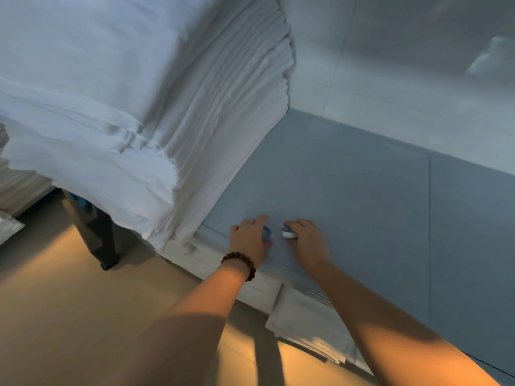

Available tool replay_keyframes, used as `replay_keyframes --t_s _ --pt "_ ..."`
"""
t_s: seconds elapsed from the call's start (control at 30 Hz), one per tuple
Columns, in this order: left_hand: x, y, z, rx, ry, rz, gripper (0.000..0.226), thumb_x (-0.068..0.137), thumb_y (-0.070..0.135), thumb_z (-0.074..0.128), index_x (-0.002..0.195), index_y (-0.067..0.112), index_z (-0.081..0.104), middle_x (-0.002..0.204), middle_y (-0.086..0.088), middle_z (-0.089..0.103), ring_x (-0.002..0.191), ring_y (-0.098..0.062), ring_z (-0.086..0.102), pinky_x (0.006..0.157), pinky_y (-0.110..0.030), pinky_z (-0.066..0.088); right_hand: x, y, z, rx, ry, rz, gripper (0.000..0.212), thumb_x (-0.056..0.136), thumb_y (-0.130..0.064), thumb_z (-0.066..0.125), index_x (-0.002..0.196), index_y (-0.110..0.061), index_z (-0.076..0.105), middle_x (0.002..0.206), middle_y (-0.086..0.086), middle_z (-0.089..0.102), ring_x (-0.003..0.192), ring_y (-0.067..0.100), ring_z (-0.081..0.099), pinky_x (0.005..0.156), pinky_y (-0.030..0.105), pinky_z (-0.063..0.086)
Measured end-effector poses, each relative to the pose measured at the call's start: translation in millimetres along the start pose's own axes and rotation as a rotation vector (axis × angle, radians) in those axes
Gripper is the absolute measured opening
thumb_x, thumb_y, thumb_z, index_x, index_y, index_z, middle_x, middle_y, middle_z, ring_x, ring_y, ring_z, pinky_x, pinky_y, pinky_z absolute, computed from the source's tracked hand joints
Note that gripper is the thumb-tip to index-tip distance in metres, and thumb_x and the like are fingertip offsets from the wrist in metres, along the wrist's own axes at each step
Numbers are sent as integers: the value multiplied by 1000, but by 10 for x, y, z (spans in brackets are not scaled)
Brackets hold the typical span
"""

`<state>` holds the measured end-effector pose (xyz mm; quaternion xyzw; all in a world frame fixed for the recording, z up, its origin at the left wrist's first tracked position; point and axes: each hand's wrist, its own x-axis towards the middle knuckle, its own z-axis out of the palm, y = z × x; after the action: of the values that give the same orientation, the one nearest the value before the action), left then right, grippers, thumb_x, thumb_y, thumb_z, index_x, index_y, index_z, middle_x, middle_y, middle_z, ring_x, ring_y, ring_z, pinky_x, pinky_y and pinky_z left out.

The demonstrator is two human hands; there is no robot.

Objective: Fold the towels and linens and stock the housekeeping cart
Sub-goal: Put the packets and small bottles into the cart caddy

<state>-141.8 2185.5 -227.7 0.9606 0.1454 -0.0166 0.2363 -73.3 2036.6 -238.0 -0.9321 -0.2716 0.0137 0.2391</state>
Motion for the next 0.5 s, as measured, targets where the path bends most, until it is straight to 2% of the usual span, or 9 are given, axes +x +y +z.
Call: replay_keyframes --t_s 0.1,0.2,0.3,0.37,0.5 --pt "-128 -4 -123 -69 57 -40 56 89 34 63 138 24 37 121 -2 59 113 -20 53 97 -31 28 -24 -162 -108 72 59 -29 22 86 -12 65 108 -7 69 102 13 69 100 34 57 83 40 43" --pt "-316 -2 -379 -107 93 -73 56 88 37 64 136 27 38 122 1 59 113 -20 54 98 -32 29 -103 -458 -281 148 135 -76 15 82 -10 71 96 -7 69 86 13 68 87 35 59 73 41 46" --pt "-644 5 -747 -165 201 -63 56 85 34 69 134 24 44 121 1 61 108 -23 58 95 -34 36 -206 -849 -505 187 162 -171 13 78 -8 73 90 -10 69 83 8 68 85 33 60 72 43 49" --pt "-942 12 -1025 -187 295 -54 55 81 30 73 131 20 49 120 1 63 108 -25 60 95 -38 40 -291 -1114 -674 218 167 -227 17 73 -4 74 88 -12 69 84 5 69 86 31 61 74 39 48" --pt "-1592 11 -1532 -249 442 -107 57 78 28 78 129 21 52 116 7 62 109 -18 60 97 -39 44 -527 -1615 -966 292 175 -352 27 68 3 72 90 -13 69 86 5 67 91 28 59 77 33 44"
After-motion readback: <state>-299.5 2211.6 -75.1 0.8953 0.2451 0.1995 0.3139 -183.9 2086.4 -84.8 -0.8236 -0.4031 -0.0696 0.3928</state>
